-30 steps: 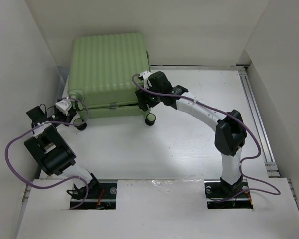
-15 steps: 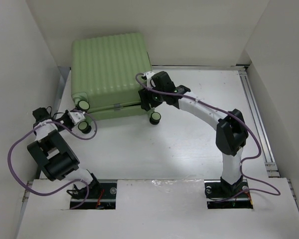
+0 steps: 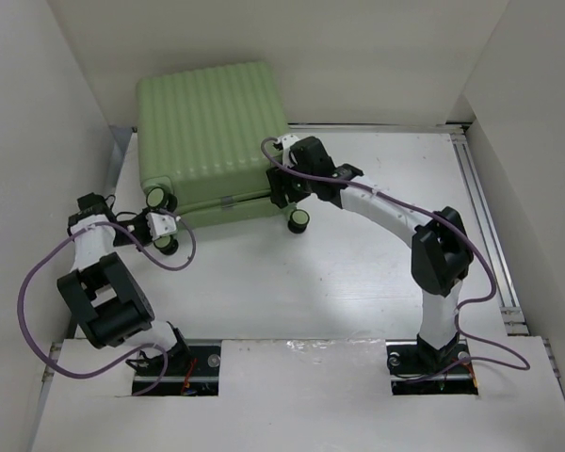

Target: Pack the luggage

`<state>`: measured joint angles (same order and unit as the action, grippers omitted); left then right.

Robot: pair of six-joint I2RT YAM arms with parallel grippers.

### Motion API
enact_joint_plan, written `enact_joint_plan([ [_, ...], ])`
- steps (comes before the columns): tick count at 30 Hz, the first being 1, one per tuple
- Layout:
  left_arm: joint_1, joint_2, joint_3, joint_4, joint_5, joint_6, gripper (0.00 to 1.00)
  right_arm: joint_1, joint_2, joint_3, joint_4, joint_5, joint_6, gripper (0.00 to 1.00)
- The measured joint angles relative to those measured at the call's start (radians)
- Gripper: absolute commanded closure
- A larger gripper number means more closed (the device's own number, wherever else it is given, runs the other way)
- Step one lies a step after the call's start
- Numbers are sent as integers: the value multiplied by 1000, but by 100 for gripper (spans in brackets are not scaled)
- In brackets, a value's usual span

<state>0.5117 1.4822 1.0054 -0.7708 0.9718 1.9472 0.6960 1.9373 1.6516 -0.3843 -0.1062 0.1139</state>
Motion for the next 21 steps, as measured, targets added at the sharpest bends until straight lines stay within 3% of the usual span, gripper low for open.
enact_joint_plan([
  [5, -110, -64, -35, -26, -66, 39, 100, -21, -14, -32, 37, 58, -5, 100],
  [9, -363, -76, -72, 2, -105, 6, 100, -1, -19, -50, 51, 57, 4, 100],
  [21, -420, -69, 18, -56, -90, -132, 100, 25, -52, -134, 168, 53, 27, 100],
])
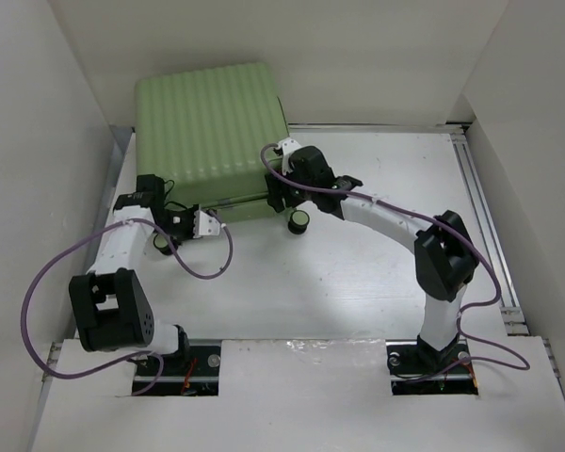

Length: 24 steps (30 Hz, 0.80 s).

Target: Pack the luggage

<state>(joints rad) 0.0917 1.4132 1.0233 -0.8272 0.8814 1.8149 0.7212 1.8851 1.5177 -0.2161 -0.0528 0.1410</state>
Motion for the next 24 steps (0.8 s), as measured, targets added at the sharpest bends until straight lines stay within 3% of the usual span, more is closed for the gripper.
enact_joint_plan([
  [4, 19, -66, 36, -43, -5, -75, 80, 0, -11, -22, 24, 0, 6, 100],
  [10, 56, -196, 22, -23, -89, -248, 78, -1, -13, -27, 32, 0, 6, 100],
  [14, 54, -229, 60, -30, -143, -385, 69, -8, -14, -30, 36, -3, 6, 100],
  [17, 50, -274, 148, -3, -216, -554, 32, -14, -21, -42, 44, -14, 1, 100],
  [18, 47, -304, 172, 22, -245, -612, 1, -14, -22, -42, 42, -14, -2, 100],
  [24, 42, -516, 208, 171, -440, -980, 0, -14, -28, -42, 13, -1, -22, 100],
])
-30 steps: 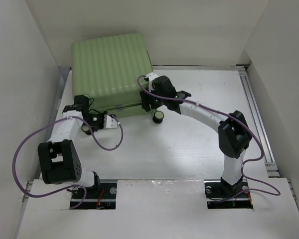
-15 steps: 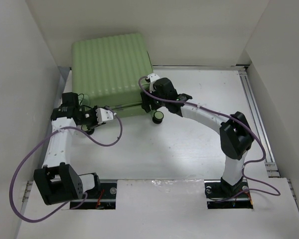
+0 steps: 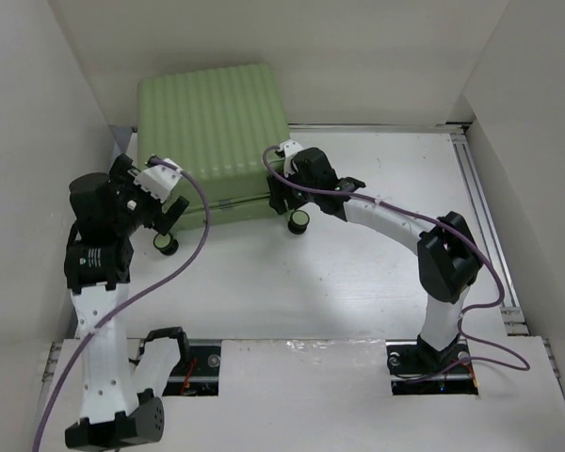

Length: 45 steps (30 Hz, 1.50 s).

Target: Pack the luggage

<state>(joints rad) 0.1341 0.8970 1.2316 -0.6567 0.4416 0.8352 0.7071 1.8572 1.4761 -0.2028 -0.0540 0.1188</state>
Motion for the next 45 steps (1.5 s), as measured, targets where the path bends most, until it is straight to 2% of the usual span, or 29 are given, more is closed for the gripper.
enact_joint_plan([
  [5, -2, -34, -19, 81, -124, -208, 0, 1, 0, 0, -5, 10, -10, 100],
  [11, -2, 95, -117, 175, -299, -352, 0, 1, -1, 0, -6, 12, -15, 100],
  [16, -14, 133, -189, 219, -389, -393, 0, 1, -1, 0, -6, 14, -19, 100],
  [23, -28, 140, -288, 306, -491, -369, 0, 3, -4, -5, -6, 20, -25, 100],
  [25, -27, 152, -311, 323, -501, -361, 15, 4, -4, -5, -6, 24, -27, 100],
  [26, -28, 161, -320, 333, -503, -358, 26, 4, -4, -5, -6, 25, -29, 100],
  [28, -28, 181, -324, 343, -501, -356, 52, 4, -4, -6, -6, 25, -30, 100],
  [29, -28, 193, -324, 346, -500, -361, 75, 4, -4, -6, -6, 25, -30, 100],
  [32, -35, 201, -322, 350, -521, -407, 98, 8, -10, -10, -7, 21, -37, 100],
  [34, -33, 211, -322, 348, -513, -407, 100, 8, -20, -21, -6, 24, -48, 99],
  [36, -32, 214, -322, 347, -513, -412, 100, 8, -31, -29, -6, 24, -70, 83],
  [37, -32, 211, -323, 347, -509, -415, 100, 8, -43, -39, -3, 24, -87, 71],
  [38, -30, 206, -323, 347, -503, -417, 100, 8, -60, -55, 1, 24, -105, 45],
  [40, -27, 195, -327, 348, -491, -416, 100, 15, -119, -101, 5, 43, -140, 26],
  [41, -26, 183, -334, 352, -478, -414, 100, 18, -142, -117, 15, 73, -166, 4],
  [42, -25, 174, -337, 352, -475, -411, 100, 31, -202, -161, 16, 100, -174, 0],
  [45, -26, 137, -356, 347, -460, -399, 100, 119, -409, -293, 30, 222, -241, 0],
])
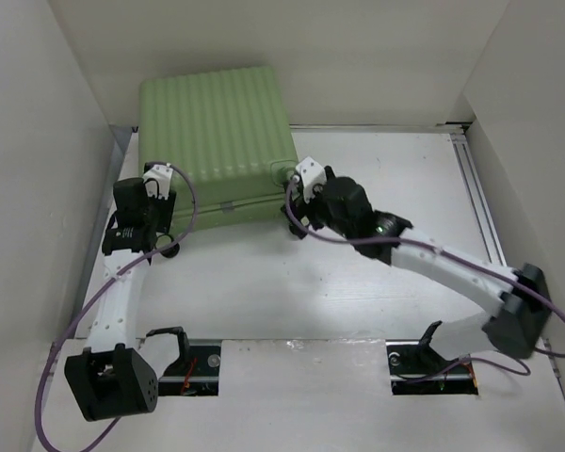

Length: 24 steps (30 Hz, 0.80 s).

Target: Pack the luggage

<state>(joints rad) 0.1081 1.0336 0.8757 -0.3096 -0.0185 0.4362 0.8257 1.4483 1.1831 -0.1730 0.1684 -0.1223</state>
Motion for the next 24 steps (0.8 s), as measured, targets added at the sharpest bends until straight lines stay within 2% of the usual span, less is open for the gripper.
enact_joint_plan([
  [3, -7, -11, 1, -26, -2, -5, 100, 146, -189, -108, 94, 69, -37, 0],
  [5, -18, -11, 12, -50, -6, -20, 100, 224, -240, -165, 201, 76, -48, 0],
  [7, -31, -8, 33, -89, -6, -42, 100, 273, -225, -217, 336, 85, -63, 2],
  [9, -55, -8, 53, -134, -3, -69, 100, 292, -154, -252, 472, 77, -74, 11],
  [10, -69, -8, 66, -158, -4, -87, 100, 294, -103, -269, 547, 69, -76, 21],
  [11, -86, -7, 80, -185, -4, -104, 100, 295, -53, -282, 616, 62, -80, 56],
  [12, -101, -6, 95, -210, -4, -119, 100, 295, 3, -291, 681, 55, -87, 67],
  [13, -119, -2, 114, -238, -2, -136, 100, 295, 60, -294, 742, 51, -82, 73],
  [14, -135, 0, 130, -261, 2, -153, 100, 295, 117, -294, 810, 44, -84, 70],
  [15, -146, 0, 143, -279, 6, -164, 100, 295, 167, -291, 866, 32, -84, 63],
  [17, -160, 0, 165, -296, 13, -178, 100, 294, 256, -273, 962, 2, -83, 59],
  [18, -161, -3, 169, -299, 14, -182, 100, 294, 299, -256, 1014, -14, -84, 52],
  [21, -164, -11, 169, -299, 11, -186, 100, 301, 407, -198, 1158, -24, -87, 42],
  [24, -166, -16, 169, -299, 6, -188, 100, 310, 518, -113, 1285, -19, -88, 39],
])
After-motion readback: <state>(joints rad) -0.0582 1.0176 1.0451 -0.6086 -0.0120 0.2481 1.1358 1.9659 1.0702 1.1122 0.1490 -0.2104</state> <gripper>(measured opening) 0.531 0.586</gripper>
